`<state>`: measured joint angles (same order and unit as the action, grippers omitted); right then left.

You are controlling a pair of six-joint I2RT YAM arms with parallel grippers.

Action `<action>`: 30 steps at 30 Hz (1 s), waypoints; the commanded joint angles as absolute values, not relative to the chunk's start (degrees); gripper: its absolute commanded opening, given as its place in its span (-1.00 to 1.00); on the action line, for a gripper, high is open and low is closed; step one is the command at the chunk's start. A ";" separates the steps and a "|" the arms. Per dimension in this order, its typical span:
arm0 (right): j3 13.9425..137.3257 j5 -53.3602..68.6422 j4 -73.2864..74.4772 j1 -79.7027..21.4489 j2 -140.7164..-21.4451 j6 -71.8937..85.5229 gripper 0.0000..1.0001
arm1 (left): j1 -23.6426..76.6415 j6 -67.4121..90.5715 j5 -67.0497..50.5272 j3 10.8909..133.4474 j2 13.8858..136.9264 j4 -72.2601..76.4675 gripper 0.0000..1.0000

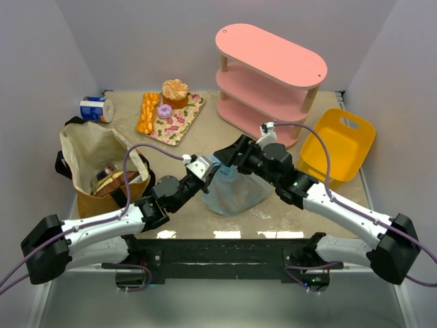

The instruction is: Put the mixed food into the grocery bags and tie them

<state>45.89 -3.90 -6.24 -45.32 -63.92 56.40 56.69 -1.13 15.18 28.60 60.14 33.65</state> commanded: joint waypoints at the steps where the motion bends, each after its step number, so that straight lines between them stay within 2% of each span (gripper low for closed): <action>1: 50.01 -5.62 -6.59 -45.26 -67.23 58.44 0.65 | 56.78 -3.78 12.04 28.57 59.94 38.23 -1.00; 19: 48.78 -5.63 -8.95 -45.00 -75.93 61.26 0.63 | 56.87 -5.36 7.74 27.60 59.77 39.82 -1.00; 30: 49.48 2.89 -18.63 -44.91 -79.19 64.07 0.51 | 56.95 -5.62 6.68 27.69 61.08 39.02 -1.00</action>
<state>48.01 -1.13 -13.02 -44.95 -78.91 62.30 56.71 -4.19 7.94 27.42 60.66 35.68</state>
